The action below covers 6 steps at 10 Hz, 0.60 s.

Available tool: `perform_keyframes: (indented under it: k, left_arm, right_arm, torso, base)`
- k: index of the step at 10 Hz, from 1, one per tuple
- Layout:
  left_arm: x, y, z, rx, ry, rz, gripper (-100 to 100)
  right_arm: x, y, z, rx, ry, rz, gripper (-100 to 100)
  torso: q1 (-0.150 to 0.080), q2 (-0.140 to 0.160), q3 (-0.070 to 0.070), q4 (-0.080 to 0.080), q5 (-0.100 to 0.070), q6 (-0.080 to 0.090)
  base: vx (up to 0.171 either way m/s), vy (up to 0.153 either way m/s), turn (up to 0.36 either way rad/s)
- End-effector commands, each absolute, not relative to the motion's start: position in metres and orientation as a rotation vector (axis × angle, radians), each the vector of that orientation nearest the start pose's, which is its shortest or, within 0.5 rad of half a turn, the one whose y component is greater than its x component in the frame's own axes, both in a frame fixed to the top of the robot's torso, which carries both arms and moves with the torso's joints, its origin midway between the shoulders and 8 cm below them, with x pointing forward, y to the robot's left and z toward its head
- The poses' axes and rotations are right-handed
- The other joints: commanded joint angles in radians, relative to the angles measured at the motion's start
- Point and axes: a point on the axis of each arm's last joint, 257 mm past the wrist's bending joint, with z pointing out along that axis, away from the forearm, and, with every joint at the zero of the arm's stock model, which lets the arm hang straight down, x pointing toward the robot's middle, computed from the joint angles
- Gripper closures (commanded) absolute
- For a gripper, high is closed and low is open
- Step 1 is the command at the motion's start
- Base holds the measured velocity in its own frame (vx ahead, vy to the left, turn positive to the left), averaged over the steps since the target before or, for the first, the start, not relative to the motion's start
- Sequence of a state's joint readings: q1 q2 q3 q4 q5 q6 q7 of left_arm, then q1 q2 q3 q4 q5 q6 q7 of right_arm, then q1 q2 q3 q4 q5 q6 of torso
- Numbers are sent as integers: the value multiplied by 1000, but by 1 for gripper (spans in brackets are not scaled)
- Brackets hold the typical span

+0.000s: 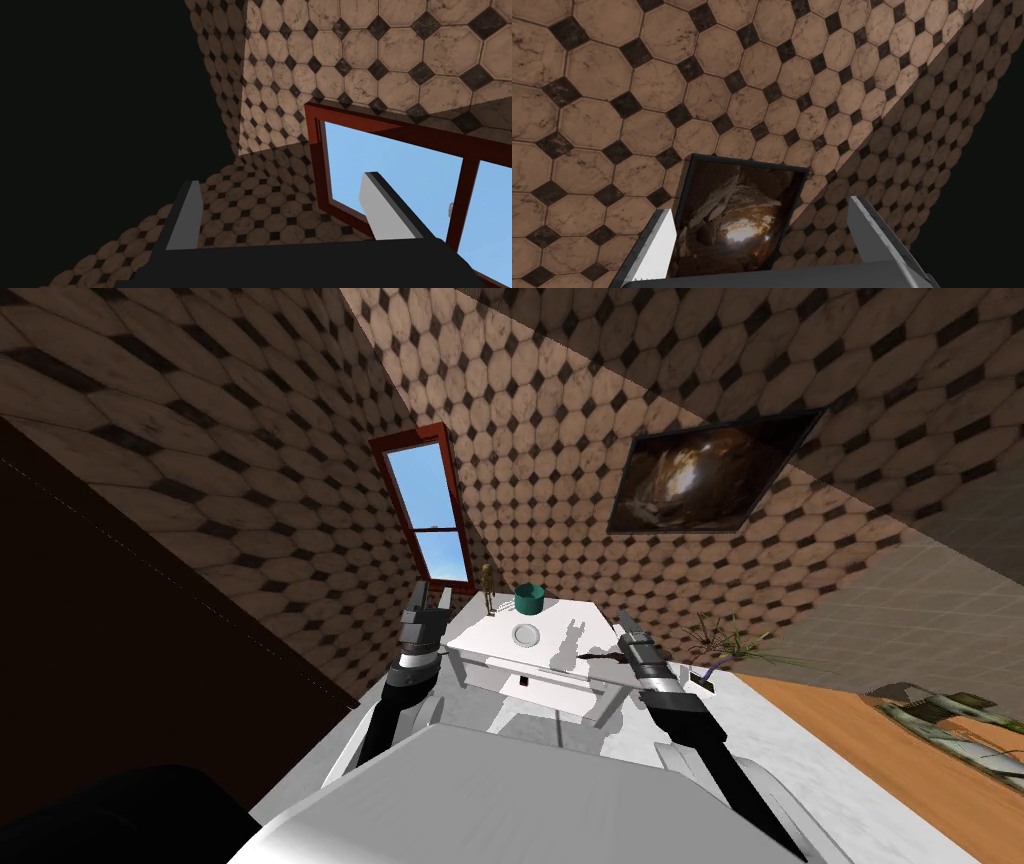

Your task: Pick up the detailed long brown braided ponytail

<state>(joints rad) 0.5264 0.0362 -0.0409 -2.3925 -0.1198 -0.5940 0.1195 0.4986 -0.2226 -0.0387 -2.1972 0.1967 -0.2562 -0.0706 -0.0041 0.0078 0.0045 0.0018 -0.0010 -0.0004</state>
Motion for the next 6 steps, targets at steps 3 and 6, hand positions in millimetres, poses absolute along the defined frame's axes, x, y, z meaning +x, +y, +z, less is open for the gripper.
perform_keyframes:
  k: [3, 6]
  left_arm:
    - [304, 239, 78, -455, 567, -1416, 0]
    - [304, 239, 78, -455, 568, -1416, 0]
  right_arm:
    - [395, -300, -145, 683, 1293, 863, -100]
    - [389, -321, -202, 678, 1460, 694, -100]
  torso:
    - [-1, -1, 0, 0, 0, 1]
    - [0, -2, -1, 0, 0, 1]
  base:
    - [-115, -42, 203]
    - [-100, -34, 242]
